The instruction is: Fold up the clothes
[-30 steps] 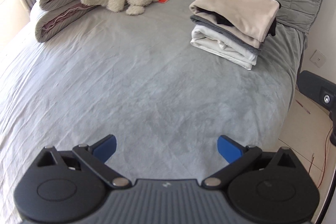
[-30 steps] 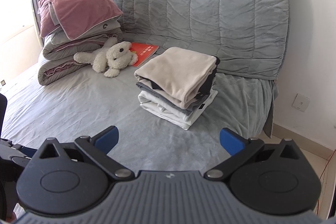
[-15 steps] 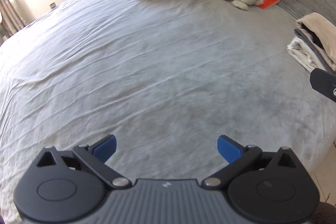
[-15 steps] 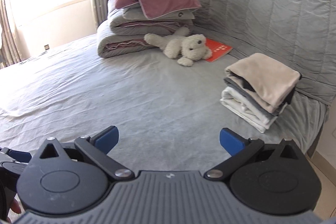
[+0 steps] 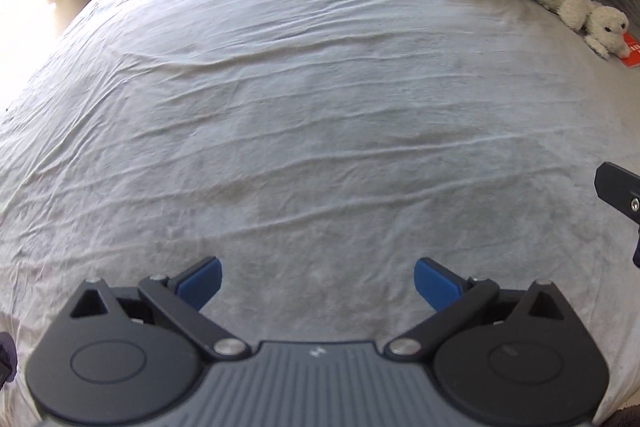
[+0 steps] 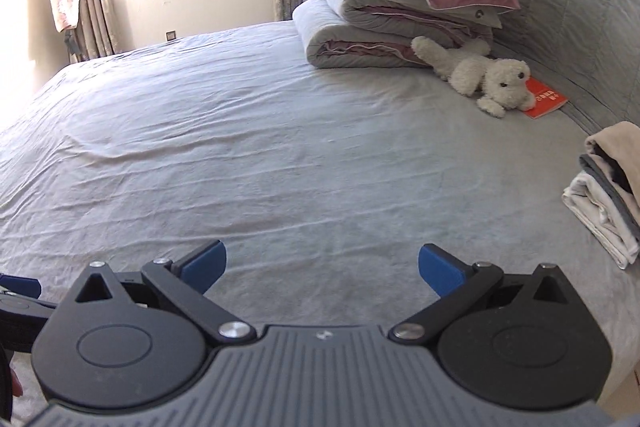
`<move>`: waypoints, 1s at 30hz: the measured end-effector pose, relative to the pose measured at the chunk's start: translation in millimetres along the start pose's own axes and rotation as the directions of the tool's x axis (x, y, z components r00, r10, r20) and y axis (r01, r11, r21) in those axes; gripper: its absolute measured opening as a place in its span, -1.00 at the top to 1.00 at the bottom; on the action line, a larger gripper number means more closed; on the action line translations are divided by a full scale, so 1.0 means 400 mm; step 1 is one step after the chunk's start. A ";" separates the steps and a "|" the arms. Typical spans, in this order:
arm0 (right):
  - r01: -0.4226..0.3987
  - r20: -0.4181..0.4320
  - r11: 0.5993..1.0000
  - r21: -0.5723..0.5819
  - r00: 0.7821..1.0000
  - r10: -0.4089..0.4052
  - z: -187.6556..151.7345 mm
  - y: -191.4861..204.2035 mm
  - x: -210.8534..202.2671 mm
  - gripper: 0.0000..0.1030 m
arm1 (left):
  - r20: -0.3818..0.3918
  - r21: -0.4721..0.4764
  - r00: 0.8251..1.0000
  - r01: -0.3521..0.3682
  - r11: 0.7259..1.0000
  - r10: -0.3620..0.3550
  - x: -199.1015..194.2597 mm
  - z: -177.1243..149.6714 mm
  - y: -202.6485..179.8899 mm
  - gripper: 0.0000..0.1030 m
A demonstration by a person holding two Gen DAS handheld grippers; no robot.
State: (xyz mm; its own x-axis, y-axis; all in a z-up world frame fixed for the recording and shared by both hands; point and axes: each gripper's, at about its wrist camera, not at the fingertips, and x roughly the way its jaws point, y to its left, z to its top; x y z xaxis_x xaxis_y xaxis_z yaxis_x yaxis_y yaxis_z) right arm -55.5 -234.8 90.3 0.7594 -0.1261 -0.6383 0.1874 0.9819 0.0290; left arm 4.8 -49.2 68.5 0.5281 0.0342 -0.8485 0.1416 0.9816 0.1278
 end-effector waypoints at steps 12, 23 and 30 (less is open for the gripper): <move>-0.070 0.127 0.997 -0.026 0.989 0.073 -0.118 0.131 0.159 -1.00 | 0.179 -0.156 0.975 -0.101 0.983 0.129 0.181 -0.116 0.145 -0.99; -0.096 0.178 0.982 -0.163 0.976 0.125 -0.198 0.204 0.230 -1.00 | 0.260 -0.217 0.955 -0.090 0.972 0.146 0.253 -0.176 0.170 -0.99; -0.076 0.106 0.983 -0.169 0.990 0.095 -0.226 0.210 0.277 -1.00 | 0.322 -0.200 0.931 -0.107 0.974 0.169 0.260 -0.204 0.156 -0.99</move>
State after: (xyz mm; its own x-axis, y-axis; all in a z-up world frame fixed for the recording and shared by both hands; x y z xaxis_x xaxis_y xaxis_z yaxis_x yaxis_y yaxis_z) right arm -11.7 -153.6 -47.5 0.8355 -0.0467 -0.5474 0.0209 0.9984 -0.0533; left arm 0.2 30.8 -53.6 0.7857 0.1368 -0.6033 -0.0860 0.9899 0.1126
